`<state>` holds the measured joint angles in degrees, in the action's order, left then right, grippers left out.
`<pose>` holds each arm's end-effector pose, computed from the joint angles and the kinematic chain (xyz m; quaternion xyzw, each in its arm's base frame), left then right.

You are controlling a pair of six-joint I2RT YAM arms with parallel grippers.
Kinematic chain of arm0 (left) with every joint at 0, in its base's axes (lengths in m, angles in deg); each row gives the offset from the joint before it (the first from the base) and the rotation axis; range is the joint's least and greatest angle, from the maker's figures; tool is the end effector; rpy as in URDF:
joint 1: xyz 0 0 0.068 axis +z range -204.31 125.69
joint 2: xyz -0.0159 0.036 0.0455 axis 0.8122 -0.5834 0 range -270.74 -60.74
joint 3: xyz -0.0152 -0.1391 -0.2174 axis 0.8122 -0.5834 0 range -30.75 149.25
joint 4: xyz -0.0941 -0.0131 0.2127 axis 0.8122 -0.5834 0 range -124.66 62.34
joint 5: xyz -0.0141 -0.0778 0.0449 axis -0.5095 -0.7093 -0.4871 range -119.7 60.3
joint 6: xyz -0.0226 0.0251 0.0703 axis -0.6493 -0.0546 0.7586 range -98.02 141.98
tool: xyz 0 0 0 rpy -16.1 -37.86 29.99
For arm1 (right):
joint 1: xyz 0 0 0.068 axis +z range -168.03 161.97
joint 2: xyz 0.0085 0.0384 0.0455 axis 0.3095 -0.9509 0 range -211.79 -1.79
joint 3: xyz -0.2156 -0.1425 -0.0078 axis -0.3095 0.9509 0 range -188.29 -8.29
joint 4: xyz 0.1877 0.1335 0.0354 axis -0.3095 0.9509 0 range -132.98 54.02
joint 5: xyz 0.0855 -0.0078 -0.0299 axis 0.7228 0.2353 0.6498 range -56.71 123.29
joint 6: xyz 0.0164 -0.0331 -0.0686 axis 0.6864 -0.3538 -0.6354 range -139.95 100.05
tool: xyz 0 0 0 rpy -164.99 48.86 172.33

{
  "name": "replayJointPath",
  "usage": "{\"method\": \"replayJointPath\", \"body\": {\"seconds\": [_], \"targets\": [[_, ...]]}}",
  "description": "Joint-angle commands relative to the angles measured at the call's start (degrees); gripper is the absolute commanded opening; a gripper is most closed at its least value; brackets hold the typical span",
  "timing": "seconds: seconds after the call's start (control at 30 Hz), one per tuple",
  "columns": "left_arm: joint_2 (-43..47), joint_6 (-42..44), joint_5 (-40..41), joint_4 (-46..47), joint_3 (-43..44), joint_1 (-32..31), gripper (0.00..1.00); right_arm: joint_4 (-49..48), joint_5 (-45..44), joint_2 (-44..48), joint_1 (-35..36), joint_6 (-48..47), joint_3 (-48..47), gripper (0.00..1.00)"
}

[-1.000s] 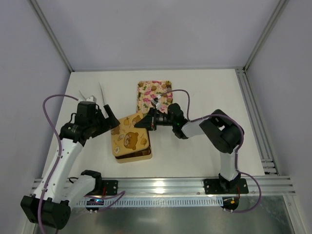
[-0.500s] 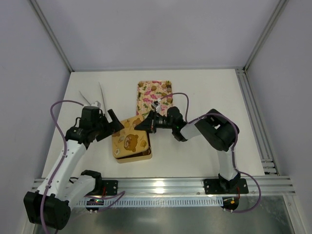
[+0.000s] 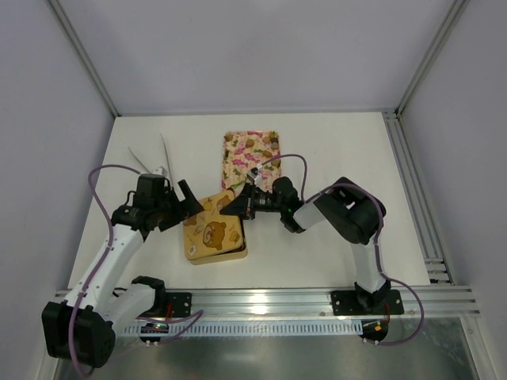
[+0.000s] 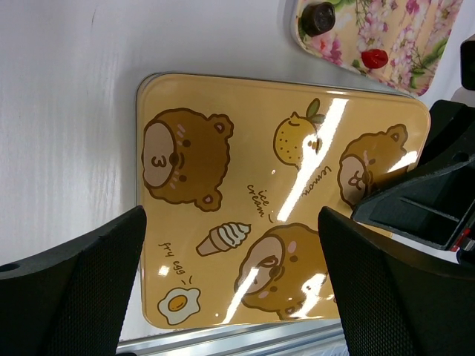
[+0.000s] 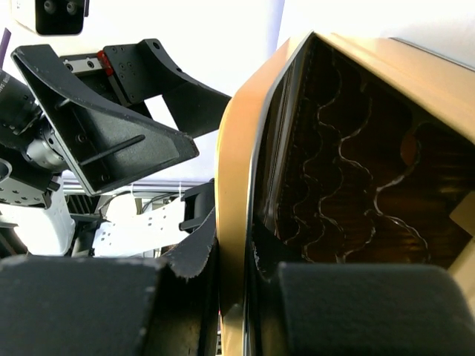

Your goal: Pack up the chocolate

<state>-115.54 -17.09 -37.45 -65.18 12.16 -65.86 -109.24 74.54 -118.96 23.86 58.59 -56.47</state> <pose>0.1839 -0.0468 0.2254 -0.1999 0.9145 -0.2052 0.2858 0.2614 0.2935 0.1508 -0.0178 0.7194 0.6872 0.0995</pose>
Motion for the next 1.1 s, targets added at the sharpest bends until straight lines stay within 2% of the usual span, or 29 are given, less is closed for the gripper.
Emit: {"method": "replayJointPath", "body": {"seconds": [0.0, 0.37, 0.8, 1.07], "targets": [[-1.0, 0.0, -0.1, 1.8, -0.1, 0.1, 0.95, -6.0, -0.8, -0.6, -0.2, -0.5, 0.4, 0.04], [-3.6, 0.8, -0.3, 1.9, -0.5, 0.1, 0.94, -10.1, -1.1, -2.2, -1.0, 1.3, 2.0, 0.04], [-7.2, 0.6, -1.6, 3.2, -1.9, 0.1, 0.93, -14.9, -1.6, -3.5, -2.2, 3.5, 4.3, 0.2], [-8.9, 0.5, -1.6, 3.6, -2.0, 0.1, 0.93, -17.0, -1.7, -2.9, -3.5, 4.2, 6.2, 0.24]]}}
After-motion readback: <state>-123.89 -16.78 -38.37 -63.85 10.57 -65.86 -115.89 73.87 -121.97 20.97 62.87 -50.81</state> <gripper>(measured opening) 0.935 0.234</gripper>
